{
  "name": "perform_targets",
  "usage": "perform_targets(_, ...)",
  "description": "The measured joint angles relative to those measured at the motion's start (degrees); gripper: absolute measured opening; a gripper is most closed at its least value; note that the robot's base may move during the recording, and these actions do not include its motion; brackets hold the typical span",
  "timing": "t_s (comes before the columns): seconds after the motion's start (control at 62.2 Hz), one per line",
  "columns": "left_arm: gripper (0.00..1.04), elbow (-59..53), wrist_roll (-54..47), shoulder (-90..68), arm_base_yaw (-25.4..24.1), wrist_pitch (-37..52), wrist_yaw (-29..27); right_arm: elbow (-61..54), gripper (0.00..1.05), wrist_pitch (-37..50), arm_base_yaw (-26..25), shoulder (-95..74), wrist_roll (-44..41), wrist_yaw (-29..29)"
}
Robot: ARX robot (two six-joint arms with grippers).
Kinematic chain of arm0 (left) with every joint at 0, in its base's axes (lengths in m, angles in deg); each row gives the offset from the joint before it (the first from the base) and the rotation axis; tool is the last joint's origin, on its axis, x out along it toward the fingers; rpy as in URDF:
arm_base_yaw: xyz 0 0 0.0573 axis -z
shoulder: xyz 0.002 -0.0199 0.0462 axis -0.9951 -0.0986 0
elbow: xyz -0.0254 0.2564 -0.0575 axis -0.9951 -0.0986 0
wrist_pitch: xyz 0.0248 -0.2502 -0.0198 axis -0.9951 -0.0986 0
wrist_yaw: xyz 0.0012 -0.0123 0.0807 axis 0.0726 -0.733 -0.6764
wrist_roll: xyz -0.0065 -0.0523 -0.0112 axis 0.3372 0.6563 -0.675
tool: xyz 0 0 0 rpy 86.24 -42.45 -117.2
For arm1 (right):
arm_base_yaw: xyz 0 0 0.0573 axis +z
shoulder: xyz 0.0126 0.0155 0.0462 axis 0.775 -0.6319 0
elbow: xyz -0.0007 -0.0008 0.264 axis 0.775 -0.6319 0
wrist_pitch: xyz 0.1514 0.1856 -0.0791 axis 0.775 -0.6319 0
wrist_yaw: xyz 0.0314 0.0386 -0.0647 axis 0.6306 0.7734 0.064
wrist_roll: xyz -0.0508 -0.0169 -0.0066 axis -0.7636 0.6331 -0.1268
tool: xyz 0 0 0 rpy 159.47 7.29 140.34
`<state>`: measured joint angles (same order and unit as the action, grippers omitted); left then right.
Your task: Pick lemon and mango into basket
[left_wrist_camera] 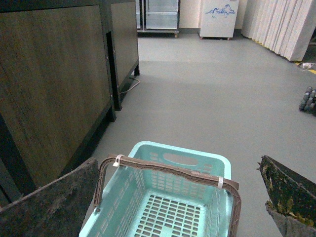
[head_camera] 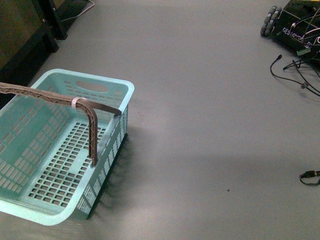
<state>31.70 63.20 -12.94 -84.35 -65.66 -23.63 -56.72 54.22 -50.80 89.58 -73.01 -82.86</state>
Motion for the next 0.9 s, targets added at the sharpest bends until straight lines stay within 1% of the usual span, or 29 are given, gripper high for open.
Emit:
perform_targets(0.659,0.98,0.0,0.0,0.0,0.0,0.0,0.0,0.0,0.96,0.0,0.0,0.0,0.0,0.0)
perform_targets(0.691,0.98,0.7,1.4,-1.1,-0.4,-2.3,1.1,0.0,0.96,0.0,0.0,0.0,0.0,0.0)
perform_targets(0.707,0.98,2.4,4.3,-2.7,-1.0,-6.5,4.0,0.0,0.96,0.0,0.0,0.0,0.0,0.0)
perform_targets(0.739,0.98,6.3,10.1,-8.2,-2.1,-15.4,7.6,0.0,0.96,0.0,0.0,0.0,0.0,0.0)
perform_targets(0.755,0.98,7.2,10.9,-9.7,-2.3,-17.2,8.3,0.0,0.96,0.0,0.0,0.0,0.0,0.0)
perform_targets(0.788,0.98,9.8,17.0,-14.3,-3.4,-23.6,10.9,0.0,0.96,0.0,0.0,0.0,0.0,0.2)
perform_targets(0.82,0.98,10.7,21.9,-16.1,-4.2,-26.7,12.3,0.0,0.96,0.0,0.0,0.0,0.0,0.2)
perform_targets(0.836,0.98,10.8,22.7,-16.4,-4.5,-27.3,12.7,0.0,0.96,0.0,0.0,0.0,0.0,0.1)
perform_targets(0.852,0.98,11.0,25.7,-16.9,-5.1,-27.9,14.0,0.0,0.96,0.0,0.0,0.0,0.0,0.1)
perform_targets(0.9,0.98,11.5,30.4,-18.7,-6.4,-27.2,16.2,0.0,0.96,0.0,0.0,0.0,0.0,0.1)
